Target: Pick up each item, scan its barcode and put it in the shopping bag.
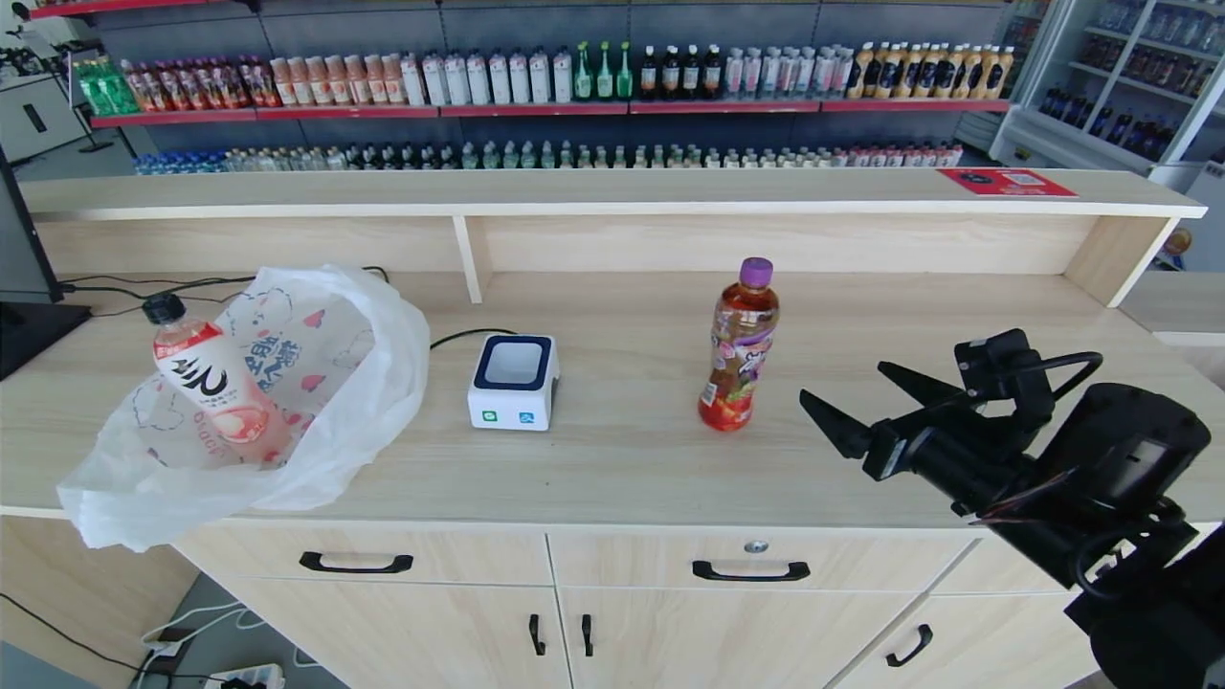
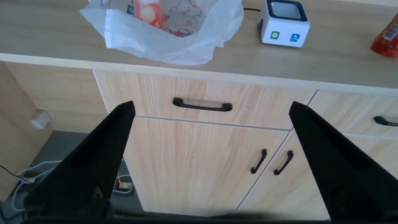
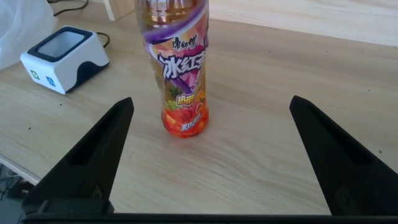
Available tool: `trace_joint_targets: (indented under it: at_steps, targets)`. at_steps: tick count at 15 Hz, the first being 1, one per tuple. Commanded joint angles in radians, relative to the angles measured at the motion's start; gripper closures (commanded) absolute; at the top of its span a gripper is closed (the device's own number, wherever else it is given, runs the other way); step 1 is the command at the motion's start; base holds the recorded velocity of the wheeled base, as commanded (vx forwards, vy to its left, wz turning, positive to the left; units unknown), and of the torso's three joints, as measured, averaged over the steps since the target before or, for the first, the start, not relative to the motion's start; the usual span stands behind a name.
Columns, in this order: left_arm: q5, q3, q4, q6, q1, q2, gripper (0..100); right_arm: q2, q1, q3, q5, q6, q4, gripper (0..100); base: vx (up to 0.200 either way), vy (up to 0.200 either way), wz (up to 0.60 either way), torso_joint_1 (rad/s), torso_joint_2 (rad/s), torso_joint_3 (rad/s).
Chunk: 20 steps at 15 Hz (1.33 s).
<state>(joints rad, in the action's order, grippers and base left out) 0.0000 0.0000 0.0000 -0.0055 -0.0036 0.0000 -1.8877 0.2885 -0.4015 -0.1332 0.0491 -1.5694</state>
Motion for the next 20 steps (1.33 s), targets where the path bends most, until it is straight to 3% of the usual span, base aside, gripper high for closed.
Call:
trace_joint_targets:
  at_steps: [1, 5, 13, 20]
  targets:
    - [0.000, 0.000, 0.000, -0.001, 0.001, 0.000, 0, -0.044, 0.037, -0.042, 0.000, 0.000, -0.001, 0, 0.000, 0.000, 0.00, 0.000, 0.00, 0.000]
    - [0.000, 0.000, 0.000, 0.001, 0.001, 0.000, 0, -0.156, 0.037, -0.194, 0.000, 0.003, -0.001, 0, 0.000, 0.000, 0.00, 0.000, 0.00, 0.000]
    - [0.000, 0.000, 0.000, -0.001, 0.001, 0.000, 0, -0.246, 0.017, -0.249, 0.000, 0.003, -0.001, 0, 0.000, 0.000, 0.00, 0.000, 0.00, 0.000]
    - [0.000, 0.000, 0.000, -0.001, 0.001, 0.000, 0, -0.315, 0.052, -0.319, 0.001, 0.001, -0.001, 0, 0.000, 0.000, 0.00, 0.000, 0.00, 0.000]
